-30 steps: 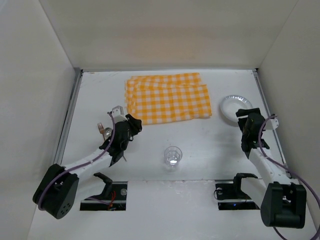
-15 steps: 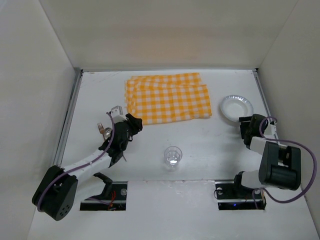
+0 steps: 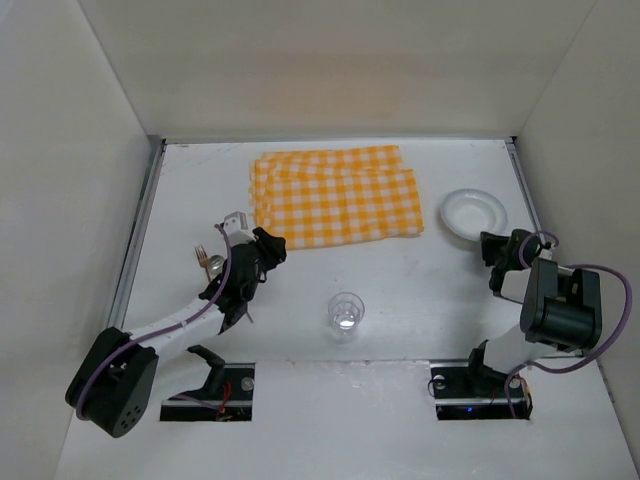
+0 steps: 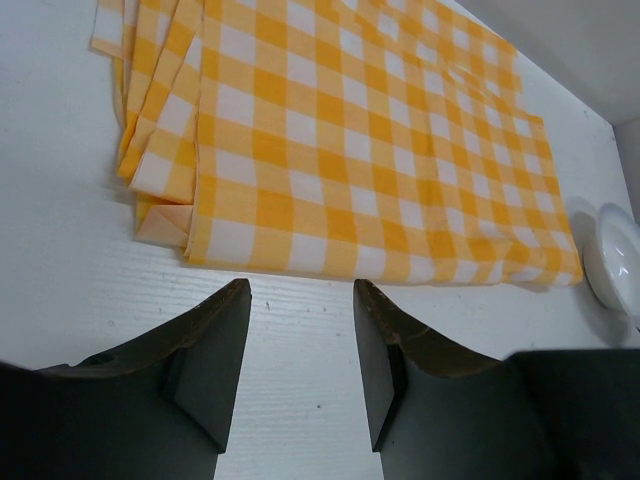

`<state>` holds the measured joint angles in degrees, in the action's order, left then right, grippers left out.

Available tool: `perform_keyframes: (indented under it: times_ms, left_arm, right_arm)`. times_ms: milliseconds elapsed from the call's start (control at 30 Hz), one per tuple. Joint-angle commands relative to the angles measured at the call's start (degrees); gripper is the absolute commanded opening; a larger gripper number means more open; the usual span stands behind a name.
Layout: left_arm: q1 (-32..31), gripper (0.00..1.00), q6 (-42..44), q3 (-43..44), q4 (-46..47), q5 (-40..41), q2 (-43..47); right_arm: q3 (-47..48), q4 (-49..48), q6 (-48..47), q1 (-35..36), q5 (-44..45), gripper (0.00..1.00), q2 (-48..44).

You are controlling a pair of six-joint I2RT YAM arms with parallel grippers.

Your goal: Set the dinner table for one person

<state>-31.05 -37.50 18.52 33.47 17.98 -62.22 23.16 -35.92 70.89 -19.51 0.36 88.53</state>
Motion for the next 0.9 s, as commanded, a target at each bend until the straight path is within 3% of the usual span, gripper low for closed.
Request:
perform_keyframes:
  times_ms: [0, 133, 333, 533, 733, 867]
  left_arm:
    - [-0.02, 0.43, 0.41, 0.02, 3.18, 0.39, 0.08]
    - [0.24, 0.43, 0.41, -0.07, 3.18, 0.39, 0.34]
    - [0.59, 0.44, 0.41, -0.33, 3.18, 0.66, 0.87]
    - [0.68, 0.42, 0.32, -0.07, 2.91, 0.74, 0.34]
    - [0.95, 0.28, 0.05, 0.11, 2.56, 0.83, 0.51]
    - [1.21, 0.28, -0.03, -0.24, 2.56, 0.92, 1.22]
  right_arm:
    - [-1.53, -7.14, 0.47, -1.01, -0.54, 0.11, 0.07]
    - [-3.11, -8.11, 0.65, -1.10, 0.08, 0.03, -5.28]
    - [-4.09, -5.22, -1.02, -0.32, 2.80, 0.01, -19.42]
    - [1.17, 2.43, -4.27, 7.05, 4.65, 0.02, -31.31]
    - [9.44, -0.19, -3.92, 24.35, 4.21, 0.02, -23.60]
    - [16.90, -4.59, -2.26, 33.33, 2.11, 0.02, -12.27]
